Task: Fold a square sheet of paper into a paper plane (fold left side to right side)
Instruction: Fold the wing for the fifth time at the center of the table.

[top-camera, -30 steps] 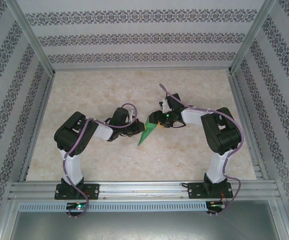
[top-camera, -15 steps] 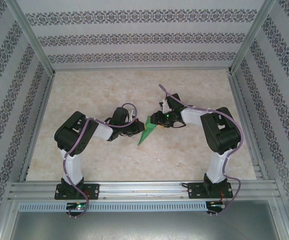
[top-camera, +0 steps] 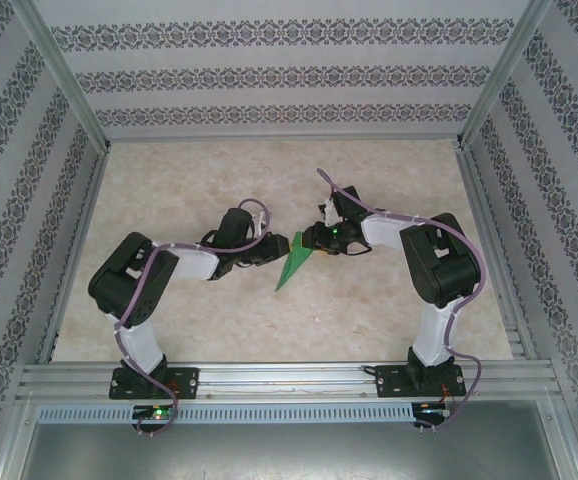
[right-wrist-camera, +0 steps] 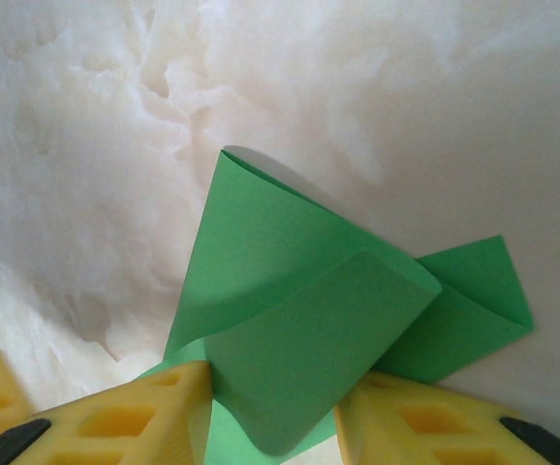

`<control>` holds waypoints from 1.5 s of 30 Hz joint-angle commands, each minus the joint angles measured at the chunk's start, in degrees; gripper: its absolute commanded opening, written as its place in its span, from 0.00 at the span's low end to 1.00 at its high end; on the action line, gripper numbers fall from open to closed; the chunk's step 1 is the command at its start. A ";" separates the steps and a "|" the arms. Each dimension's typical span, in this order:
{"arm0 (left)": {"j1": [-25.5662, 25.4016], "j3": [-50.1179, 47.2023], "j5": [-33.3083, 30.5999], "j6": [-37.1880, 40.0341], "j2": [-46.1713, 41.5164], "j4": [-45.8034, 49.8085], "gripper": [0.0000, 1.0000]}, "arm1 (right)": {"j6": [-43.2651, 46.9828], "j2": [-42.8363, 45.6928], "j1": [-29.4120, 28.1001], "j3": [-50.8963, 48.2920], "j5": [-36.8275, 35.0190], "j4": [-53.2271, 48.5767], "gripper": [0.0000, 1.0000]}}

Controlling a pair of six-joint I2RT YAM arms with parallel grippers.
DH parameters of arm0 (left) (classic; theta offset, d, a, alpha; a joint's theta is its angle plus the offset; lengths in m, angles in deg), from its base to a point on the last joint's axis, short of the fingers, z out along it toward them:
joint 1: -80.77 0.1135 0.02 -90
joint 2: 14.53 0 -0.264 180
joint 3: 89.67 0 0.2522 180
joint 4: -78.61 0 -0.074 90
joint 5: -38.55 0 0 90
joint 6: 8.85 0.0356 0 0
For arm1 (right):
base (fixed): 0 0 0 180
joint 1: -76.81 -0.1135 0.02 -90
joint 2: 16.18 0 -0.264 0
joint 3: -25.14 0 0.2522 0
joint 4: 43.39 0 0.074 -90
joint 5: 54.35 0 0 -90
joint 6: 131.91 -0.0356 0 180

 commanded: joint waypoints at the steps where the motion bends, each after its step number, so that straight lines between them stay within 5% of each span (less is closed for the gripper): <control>1: 0.85 -1.76 -0.91 3.11 -3.60 6.68 0.30 | 1.45 -5.25 -1.32 -1.15 -1.35 -0.98 0.43; 30: -2.83 2.51 3.67 10.24 2.30 13.19 0.56 | 1.63 -5.23 -1.32 -0.71 -1.19 -1.71 0.44; 45: -3.52 5.10 -4.49 12.58 5.64 20.24 0.39 | 1.92 -4.91 -1.40 -0.68 -0.91 -1.85 0.44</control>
